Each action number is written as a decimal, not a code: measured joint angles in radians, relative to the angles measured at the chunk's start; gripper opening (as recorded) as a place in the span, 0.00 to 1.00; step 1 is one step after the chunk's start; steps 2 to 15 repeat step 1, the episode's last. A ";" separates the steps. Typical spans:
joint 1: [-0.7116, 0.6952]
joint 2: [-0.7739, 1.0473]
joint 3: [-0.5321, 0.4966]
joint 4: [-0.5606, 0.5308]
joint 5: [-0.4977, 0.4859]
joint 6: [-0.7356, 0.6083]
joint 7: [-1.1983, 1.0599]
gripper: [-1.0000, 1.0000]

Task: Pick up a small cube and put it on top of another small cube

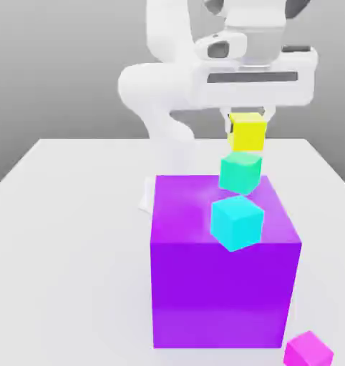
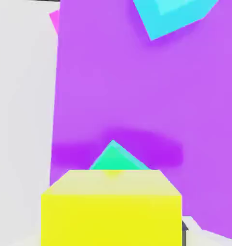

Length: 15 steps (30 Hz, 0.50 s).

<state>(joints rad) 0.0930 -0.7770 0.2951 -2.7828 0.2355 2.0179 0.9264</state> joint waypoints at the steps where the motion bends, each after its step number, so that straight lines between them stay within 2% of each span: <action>1: 0.000 0.000 0.000 0.000 0.000 0.000 0.000 1.00; 15: 0.000 0.000 0.000 0.000 0.000 0.000 0.000 1.00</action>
